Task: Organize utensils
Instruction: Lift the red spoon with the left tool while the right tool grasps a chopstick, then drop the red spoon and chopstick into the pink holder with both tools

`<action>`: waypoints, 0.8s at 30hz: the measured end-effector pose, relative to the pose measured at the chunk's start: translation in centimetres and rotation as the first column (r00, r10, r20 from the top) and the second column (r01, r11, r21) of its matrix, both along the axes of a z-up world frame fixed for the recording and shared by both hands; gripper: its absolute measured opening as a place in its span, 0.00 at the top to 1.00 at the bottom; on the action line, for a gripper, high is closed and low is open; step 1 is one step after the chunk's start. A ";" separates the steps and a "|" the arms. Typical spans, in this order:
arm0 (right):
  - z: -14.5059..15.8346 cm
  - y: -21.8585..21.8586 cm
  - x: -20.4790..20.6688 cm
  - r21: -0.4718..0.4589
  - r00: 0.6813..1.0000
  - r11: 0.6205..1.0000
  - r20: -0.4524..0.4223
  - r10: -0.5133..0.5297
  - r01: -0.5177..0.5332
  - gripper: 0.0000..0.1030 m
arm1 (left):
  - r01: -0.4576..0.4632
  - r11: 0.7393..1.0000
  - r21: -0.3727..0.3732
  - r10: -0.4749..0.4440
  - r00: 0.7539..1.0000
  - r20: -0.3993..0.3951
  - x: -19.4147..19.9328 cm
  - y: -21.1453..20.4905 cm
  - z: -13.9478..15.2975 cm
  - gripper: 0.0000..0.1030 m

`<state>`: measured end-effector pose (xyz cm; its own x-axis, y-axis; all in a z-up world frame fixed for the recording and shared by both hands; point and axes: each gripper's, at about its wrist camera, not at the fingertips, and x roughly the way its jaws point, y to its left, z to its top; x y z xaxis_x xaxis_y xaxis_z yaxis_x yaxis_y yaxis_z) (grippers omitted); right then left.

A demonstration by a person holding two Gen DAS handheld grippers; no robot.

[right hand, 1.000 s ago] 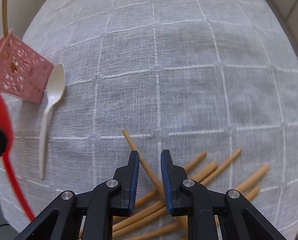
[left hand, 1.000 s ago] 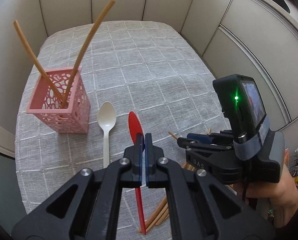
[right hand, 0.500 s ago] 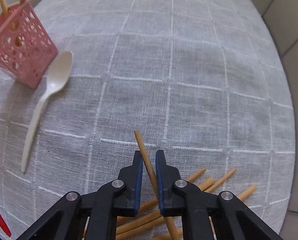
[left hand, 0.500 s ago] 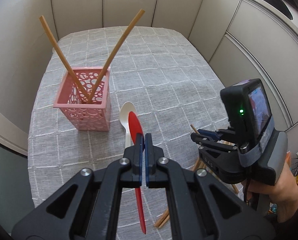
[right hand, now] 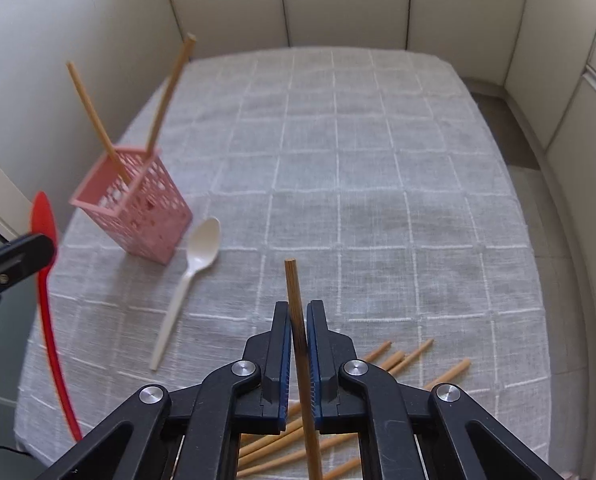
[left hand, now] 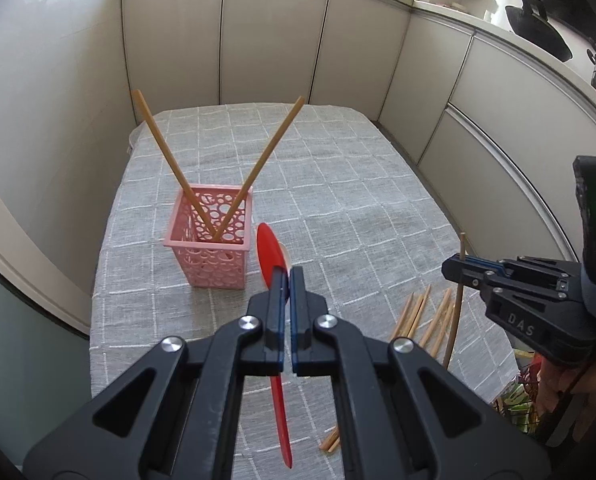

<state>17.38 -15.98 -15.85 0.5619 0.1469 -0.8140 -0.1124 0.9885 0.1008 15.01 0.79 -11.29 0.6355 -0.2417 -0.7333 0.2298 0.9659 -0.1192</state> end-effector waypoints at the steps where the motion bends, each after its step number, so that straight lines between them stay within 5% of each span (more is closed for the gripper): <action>1: 0.6 -0.1 -0.4 0.012 1.000 1.000 0.017 0.000 0.000 0.95 | -0.003 1.000 -0.004 0.003 1.000 0.011 -0.2 0.3 0.4 0.98; 10: 7.1 -0.1 -3.6 0.133 0.977 0.991 0.212 -0.018 -0.010 0.95 | -0.078 0.993 -0.086 0.094 0.976 0.195 -1.6 3.9 5.0 0.98; 16: 9.2 0.7 -3.1 0.214 0.954 0.977 0.297 -0.044 -0.022 0.95 | -0.139 0.978 -0.157 0.185 0.925 0.331 -1.3 5.6 6.8 0.98; 24: 10.8 1.8 -1.6 0.306 0.939 0.952 0.336 -0.076 -0.032 0.95 | -0.197 0.967 -0.163 0.252 0.847 0.469 1.6 5.4 6.6 0.98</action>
